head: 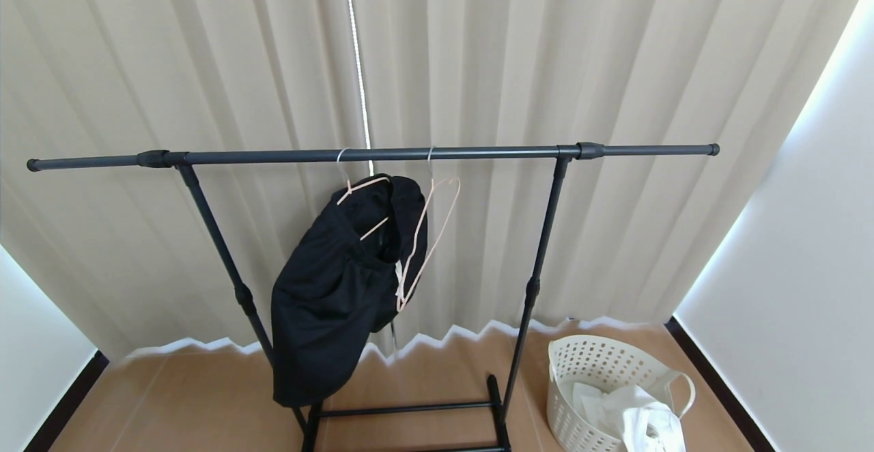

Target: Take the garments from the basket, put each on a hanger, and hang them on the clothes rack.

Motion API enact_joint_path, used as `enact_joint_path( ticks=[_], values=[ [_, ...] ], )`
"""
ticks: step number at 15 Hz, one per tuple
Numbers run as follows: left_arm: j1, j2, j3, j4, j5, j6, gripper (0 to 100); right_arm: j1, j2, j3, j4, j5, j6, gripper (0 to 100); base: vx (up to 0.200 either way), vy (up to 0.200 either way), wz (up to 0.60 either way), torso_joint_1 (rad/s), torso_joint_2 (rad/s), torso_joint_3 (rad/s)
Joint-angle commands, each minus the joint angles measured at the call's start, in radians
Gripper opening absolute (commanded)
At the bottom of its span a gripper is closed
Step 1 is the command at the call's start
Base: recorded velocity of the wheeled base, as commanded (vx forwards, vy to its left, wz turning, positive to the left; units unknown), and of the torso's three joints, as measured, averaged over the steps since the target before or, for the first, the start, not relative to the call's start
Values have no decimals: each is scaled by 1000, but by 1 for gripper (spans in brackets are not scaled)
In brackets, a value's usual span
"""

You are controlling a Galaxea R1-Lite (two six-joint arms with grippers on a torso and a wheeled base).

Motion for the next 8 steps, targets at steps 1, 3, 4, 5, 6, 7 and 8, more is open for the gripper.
enact_joint_path(
  ticks=[1,3,4,5,6,7,8],
  values=[
    [0,6,0,-1,2,-3,100,0,0,0,0,1,1,100,0,0,0,0,0,0],
    [0,6,0,1,-1,-2,100,0,0,0,0,1,6,100,0,0,0,0,0,0],
    [0,6,0,1,-2,-2,100,0,0,0,0,1,6,100,0,0,0,0,0,0],
    [0,6,0,1,-2,-2,100,0,0,0,-1,1,6,100,0,0,0,0,0,0],
    [0,6,0,1,-2,-2,100,0,0,0,-1,1,9,100,0,0,0,-76,198,100],
    [0,6,0,1,-4,-2,100,0,0,0,-1,0,10,100,0,0,0,-90,198,105],
    [0,6,0,1,-4,-3,100,0,0,0,-1,0,10,100,0,0,0,-76,212,110]
  ],
)
